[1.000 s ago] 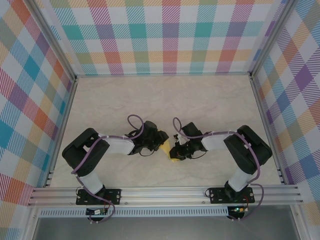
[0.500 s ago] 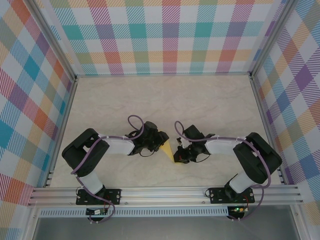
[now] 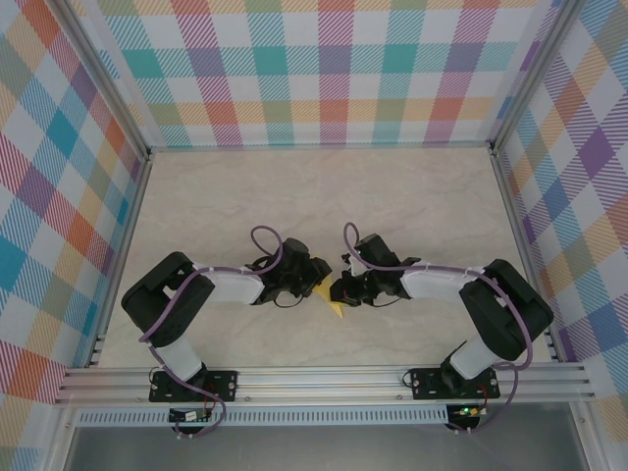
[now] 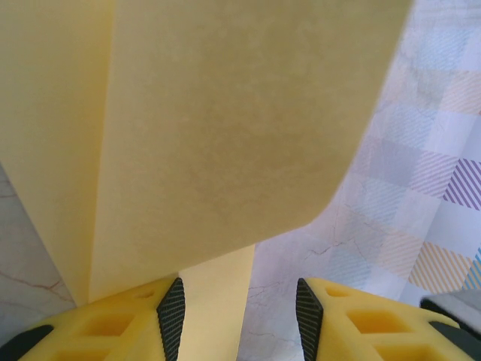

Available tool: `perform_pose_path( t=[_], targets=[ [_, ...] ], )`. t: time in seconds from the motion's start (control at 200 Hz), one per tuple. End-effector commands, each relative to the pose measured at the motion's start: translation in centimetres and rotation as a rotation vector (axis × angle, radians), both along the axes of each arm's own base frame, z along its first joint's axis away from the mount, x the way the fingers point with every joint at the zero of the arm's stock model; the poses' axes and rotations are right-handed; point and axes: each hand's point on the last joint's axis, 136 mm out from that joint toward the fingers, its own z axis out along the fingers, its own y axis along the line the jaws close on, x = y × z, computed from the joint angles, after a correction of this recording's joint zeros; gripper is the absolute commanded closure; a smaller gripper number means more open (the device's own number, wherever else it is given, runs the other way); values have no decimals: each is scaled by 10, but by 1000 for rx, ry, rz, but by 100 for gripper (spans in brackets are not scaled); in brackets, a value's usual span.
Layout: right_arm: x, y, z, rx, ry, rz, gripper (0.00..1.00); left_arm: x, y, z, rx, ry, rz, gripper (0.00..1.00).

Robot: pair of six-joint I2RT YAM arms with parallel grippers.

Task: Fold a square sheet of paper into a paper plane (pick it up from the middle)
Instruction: Fold the wing for the fifth time at the center of the table.

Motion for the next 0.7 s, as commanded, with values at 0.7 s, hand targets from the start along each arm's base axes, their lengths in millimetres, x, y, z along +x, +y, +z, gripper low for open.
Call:
perform_pose_path(
  t=[0.7],
  targets=[
    [-12, -20, -65, -166, 128, -43, 95, -11, 16, -14, 107, 25, -23, 52]
  ],
)
